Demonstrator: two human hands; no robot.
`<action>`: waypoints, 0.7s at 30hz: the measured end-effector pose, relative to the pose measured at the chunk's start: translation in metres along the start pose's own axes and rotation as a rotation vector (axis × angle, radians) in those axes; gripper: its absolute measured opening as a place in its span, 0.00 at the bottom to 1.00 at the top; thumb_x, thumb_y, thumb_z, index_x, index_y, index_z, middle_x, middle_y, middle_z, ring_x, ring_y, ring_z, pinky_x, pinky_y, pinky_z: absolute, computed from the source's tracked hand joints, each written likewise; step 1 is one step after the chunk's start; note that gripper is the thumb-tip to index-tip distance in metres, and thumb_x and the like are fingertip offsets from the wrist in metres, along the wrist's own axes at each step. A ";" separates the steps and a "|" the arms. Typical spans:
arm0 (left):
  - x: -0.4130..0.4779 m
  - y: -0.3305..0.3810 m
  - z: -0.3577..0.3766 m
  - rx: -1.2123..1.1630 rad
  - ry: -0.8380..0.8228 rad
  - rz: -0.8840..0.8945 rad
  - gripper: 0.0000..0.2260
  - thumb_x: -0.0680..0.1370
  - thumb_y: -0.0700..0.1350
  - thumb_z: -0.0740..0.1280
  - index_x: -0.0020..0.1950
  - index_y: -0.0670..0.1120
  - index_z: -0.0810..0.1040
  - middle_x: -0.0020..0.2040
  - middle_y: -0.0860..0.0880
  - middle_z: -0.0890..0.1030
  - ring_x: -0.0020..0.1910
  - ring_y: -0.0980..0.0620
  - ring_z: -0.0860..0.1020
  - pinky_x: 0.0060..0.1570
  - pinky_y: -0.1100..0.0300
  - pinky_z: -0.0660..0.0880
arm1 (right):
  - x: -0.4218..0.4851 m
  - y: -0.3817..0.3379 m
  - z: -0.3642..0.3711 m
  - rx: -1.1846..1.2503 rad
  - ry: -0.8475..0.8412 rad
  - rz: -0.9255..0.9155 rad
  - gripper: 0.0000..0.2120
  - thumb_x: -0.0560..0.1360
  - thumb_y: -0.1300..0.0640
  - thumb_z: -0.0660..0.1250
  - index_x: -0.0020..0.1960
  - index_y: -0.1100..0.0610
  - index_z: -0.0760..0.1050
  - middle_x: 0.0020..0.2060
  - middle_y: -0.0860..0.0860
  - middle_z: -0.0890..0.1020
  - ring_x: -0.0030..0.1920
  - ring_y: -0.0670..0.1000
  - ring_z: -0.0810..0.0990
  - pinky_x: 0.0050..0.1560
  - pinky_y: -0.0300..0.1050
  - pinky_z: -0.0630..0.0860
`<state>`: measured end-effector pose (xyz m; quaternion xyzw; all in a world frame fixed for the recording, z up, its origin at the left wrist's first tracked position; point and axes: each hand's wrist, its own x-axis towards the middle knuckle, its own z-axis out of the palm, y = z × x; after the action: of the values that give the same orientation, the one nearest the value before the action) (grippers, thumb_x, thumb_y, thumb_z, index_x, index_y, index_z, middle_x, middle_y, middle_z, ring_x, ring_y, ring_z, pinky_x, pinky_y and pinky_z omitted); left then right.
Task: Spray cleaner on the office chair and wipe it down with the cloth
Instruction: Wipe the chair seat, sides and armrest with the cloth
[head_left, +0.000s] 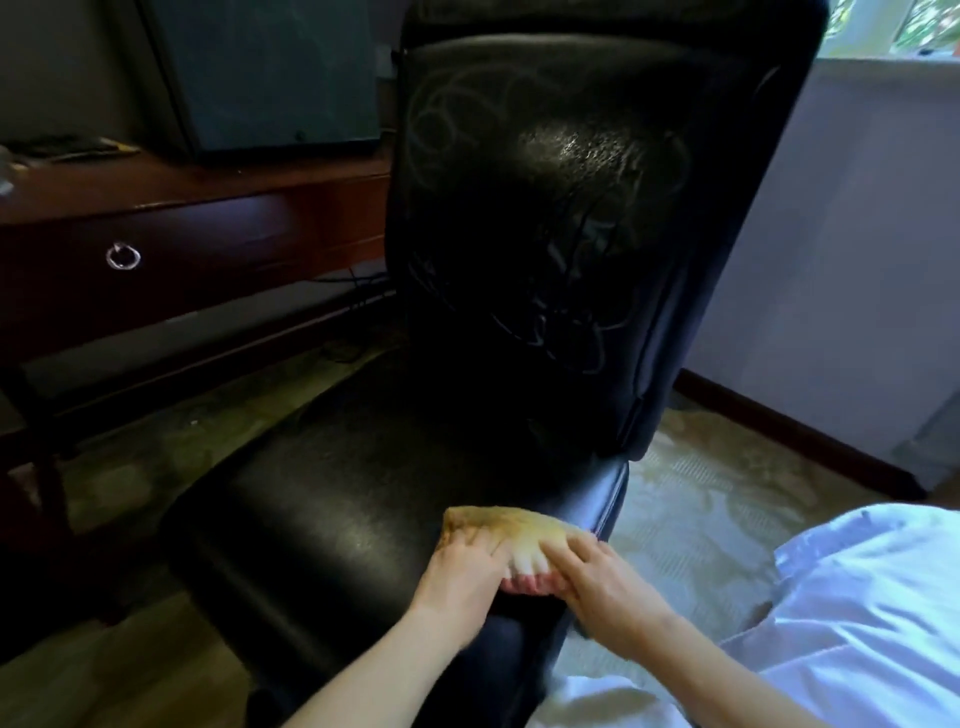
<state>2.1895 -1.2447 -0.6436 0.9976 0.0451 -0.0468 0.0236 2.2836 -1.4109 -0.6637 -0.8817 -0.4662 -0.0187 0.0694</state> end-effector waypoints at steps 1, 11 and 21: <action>0.004 0.000 0.002 0.014 -0.022 -0.013 0.21 0.80 0.38 0.57 0.73 0.46 0.61 0.69 0.43 0.66 0.67 0.42 0.66 0.65 0.53 0.65 | 0.003 0.000 0.005 0.039 -0.056 0.040 0.22 0.67 0.60 0.70 0.60 0.54 0.75 0.48 0.51 0.79 0.47 0.54 0.80 0.45 0.41 0.79; 0.092 -0.015 0.016 0.206 0.122 0.071 0.14 0.56 0.42 0.80 0.38 0.49 0.83 0.31 0.49 0.80 0.25 0.50 0.79 0.19 0.63 0.70 | 0.048 0.029 0.023 0.049 0.039 0.324 0.15 0.60 0.65 0.73 0.43 0.53 0.75 0.36 0.50 0.76 0.39 0.55 0.78 0.26 0.45 0.70; 0.226 -0.034 0.010 0.182 0.300 0.100 0.18 0.79 0.43 0.60 0.69 0.52 0.70 0.64 0.48 0.75 0.59 0.42 0.76 0.51 0.51 0.75 | 0.140 0.096 0.021 -0.021 0.227 0.490 0.22 0.72 0.67 0.59 0.64 0.53 0.73 0.49 0.57 0.78 0.52 0.61 0.75 0.43 0.49 0.73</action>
<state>2.4099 -1.1920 -0.6770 0.9924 -0.0061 0.0999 -0.0717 2.4416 -1.3464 -0.6810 -0.9612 -0.2279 -0.1048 0.1147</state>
